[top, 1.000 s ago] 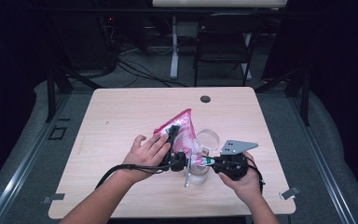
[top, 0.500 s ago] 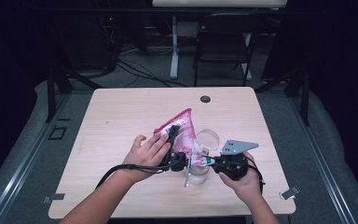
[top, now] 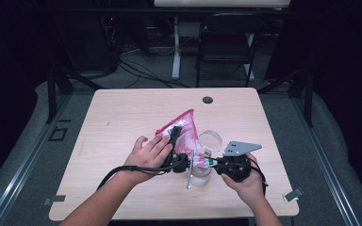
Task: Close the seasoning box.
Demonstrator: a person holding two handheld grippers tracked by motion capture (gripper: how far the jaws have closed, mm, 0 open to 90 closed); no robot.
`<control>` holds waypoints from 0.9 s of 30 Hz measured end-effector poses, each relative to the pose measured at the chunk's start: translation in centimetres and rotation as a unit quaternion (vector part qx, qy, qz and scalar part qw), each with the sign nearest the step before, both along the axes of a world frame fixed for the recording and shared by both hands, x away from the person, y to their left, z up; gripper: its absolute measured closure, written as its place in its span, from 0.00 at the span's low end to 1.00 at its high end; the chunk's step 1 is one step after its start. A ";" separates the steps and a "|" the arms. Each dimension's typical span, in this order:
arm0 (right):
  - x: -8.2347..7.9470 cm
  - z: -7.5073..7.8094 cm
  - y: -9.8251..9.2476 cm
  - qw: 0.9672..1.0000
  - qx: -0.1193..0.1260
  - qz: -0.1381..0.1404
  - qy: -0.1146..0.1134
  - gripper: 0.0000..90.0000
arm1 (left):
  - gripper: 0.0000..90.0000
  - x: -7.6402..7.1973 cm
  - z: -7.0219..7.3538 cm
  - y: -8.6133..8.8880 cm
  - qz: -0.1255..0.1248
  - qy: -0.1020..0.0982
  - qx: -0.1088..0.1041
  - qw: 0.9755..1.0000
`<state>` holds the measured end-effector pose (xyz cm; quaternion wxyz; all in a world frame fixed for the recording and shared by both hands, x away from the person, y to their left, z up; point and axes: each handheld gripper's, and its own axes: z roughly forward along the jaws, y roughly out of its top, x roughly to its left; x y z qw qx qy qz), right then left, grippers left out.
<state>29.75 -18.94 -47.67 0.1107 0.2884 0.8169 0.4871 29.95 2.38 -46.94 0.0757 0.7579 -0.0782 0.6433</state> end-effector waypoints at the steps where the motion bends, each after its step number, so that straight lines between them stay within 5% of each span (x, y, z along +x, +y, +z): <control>1: 0.0 0.0 0.0 1.000 0.000 0.000 -0.001 1.00 | 0.80 0.0 0.0 0.0 0.000 0.000 0.000 1.000; 27: 0.0 0.1 -0.1 1.000 0.003 -0.003 -0.003 1.00 | 0.80 -0.1 0.2 -0.1 -0.002 -0.005 0.003 1.000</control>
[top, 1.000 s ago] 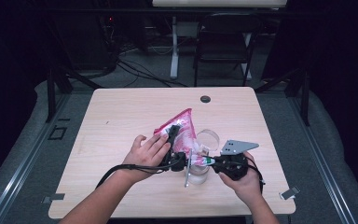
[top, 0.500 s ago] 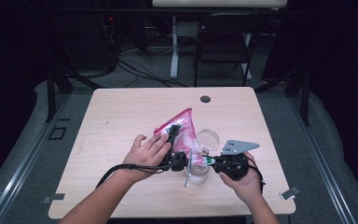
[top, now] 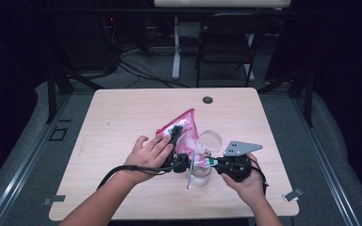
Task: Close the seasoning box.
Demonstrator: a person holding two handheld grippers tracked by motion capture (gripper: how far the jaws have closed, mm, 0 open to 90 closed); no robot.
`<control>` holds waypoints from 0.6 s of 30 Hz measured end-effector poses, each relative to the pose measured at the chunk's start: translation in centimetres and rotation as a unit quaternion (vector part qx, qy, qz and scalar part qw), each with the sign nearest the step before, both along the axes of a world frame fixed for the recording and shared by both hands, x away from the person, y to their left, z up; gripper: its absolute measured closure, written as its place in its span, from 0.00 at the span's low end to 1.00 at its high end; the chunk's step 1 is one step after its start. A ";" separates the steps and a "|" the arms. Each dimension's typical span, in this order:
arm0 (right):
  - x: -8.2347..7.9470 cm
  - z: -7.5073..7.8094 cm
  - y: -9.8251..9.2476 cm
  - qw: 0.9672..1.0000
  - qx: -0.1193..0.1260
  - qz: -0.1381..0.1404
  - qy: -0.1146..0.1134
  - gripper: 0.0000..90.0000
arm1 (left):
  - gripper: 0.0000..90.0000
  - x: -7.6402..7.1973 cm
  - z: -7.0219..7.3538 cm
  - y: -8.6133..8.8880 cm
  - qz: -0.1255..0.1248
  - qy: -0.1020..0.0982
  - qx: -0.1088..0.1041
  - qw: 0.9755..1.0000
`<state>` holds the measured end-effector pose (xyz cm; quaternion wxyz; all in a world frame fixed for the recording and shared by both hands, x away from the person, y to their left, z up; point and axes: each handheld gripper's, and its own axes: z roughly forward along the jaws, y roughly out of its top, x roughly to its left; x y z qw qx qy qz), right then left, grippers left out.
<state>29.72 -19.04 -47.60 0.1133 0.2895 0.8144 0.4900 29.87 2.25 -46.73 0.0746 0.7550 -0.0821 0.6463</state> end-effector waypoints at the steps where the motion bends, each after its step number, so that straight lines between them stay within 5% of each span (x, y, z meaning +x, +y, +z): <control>1: 0.0 0.0 0.0 1.000 0.000 0.000 0.000 1.00 | 0.80 0.0 0.0 0.0 0.000 -0.001 0.001 1.000; 18: 0.0 0.1 -0.2 1.000 0.001 -0.002 -0.002 1.00 | 0.80 -0.1 0.1 -0.2 -0.002 -0.002 -0.002 1.000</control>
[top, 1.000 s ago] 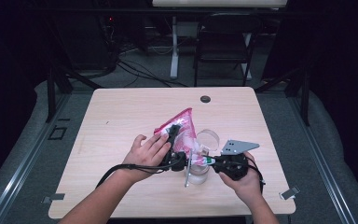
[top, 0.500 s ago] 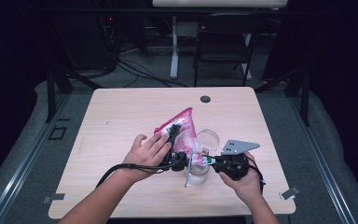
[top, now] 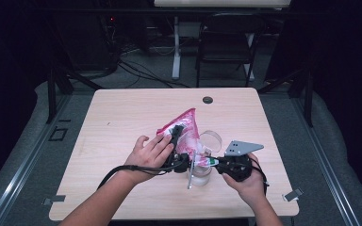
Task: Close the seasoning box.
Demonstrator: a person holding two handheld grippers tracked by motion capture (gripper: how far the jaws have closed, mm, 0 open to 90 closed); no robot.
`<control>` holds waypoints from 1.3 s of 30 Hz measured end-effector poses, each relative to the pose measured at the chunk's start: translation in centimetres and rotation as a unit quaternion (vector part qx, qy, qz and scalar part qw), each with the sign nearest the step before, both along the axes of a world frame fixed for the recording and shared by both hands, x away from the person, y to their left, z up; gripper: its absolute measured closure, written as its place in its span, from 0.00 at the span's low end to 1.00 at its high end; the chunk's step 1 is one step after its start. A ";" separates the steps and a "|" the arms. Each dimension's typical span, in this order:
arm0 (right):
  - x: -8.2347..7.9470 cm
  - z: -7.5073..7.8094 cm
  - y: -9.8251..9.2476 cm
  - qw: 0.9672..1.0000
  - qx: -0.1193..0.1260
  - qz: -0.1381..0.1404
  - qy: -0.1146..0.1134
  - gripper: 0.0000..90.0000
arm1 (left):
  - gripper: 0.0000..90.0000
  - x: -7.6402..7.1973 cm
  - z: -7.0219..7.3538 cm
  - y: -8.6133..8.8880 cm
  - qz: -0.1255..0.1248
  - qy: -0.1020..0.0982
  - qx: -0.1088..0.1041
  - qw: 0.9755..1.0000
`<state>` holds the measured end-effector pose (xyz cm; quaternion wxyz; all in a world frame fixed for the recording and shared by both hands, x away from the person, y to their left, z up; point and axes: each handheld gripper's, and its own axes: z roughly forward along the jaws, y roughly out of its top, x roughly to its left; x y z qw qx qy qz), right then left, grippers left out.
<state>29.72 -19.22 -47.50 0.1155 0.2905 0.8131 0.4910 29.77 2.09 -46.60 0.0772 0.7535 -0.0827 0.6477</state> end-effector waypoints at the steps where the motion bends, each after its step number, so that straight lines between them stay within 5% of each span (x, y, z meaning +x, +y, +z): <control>1: 0.0 0.0 0.0 1.000 0.000 0.000 0.000 1.00 | 0.80 0.0 0.0 0.0 0.000 0.000 0.000 1.000; 39: 0.1 -0.2 0.0 1.000 -0.003 -0.003 0.002 1.00 | 0.80 -0.1 -0.3 -0.1 -0.011 -0.008 -0.001 1.000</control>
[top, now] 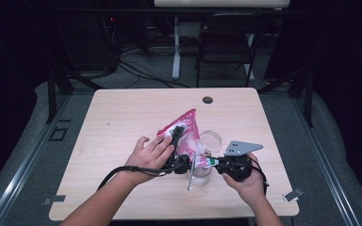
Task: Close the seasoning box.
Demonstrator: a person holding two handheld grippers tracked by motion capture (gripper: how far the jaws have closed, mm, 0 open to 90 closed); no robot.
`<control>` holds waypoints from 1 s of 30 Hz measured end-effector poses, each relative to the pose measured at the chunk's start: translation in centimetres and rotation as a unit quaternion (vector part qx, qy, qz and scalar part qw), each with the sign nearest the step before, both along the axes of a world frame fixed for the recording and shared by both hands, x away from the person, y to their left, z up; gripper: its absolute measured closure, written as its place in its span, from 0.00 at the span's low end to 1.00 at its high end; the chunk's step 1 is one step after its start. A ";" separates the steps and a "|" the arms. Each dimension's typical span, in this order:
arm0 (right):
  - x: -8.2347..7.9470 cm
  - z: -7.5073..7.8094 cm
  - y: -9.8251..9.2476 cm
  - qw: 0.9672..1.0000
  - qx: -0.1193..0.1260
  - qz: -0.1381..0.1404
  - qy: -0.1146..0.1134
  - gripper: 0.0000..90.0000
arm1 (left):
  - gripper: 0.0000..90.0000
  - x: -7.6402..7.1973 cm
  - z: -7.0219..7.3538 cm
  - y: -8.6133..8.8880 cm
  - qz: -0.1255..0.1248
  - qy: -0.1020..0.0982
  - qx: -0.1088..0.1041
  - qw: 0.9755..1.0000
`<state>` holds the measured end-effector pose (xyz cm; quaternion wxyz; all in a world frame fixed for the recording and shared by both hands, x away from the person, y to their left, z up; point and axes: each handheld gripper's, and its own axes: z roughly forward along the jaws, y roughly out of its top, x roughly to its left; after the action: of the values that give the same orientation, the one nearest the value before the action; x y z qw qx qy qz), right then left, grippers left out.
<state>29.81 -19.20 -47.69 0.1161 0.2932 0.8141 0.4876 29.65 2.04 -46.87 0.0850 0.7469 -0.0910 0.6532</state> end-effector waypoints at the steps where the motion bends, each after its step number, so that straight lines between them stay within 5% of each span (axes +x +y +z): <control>1: 0.0 0.0 0.0 1.000 0.000 0.000 0.000 1.00 | 0.80 0.0 0.0 0.0 0.000 0.000 0.000 1.000; 30: 0.0 0.0 -0.1 1.000 -0.001 -0.001 0.000 1.00 | 0.80 -0.3 0.2 -0.1 0.002 -0.003 0.000 1.000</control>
<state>29.85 -19.27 -47.71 0.1168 0.2939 0.8145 0.4863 29.32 1.97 -46.71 0.0837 0.7449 -0.0896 0.6558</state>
